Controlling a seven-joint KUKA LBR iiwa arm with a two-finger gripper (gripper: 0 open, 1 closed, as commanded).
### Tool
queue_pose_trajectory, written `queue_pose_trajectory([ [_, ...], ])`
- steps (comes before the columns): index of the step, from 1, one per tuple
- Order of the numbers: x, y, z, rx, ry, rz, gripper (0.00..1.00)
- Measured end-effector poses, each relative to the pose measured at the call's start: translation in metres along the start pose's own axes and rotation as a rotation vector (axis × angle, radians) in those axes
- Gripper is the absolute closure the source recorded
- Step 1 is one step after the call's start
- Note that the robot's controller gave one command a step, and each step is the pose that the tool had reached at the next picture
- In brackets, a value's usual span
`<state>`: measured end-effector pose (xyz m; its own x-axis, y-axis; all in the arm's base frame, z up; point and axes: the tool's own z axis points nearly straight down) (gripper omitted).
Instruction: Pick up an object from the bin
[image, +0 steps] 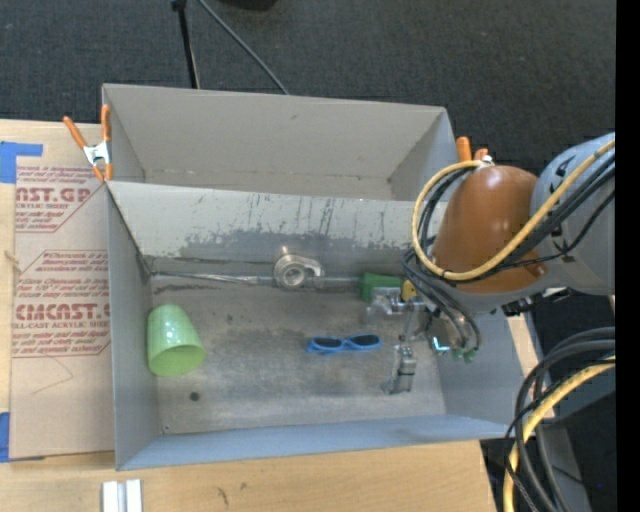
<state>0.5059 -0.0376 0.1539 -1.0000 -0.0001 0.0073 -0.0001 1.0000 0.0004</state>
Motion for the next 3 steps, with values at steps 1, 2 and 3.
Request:
queue_pose_trajectory([
  [1,-0.029,0.006,0.088,-0.001,-0.003,0.096,0.00],
  [2,-0.031,0.006,0.084,0.000,-0.010,0.096,1.00],
  [3,-0.032,0.029,-0.106,0.000,-0.018,0.032,1.00],
])
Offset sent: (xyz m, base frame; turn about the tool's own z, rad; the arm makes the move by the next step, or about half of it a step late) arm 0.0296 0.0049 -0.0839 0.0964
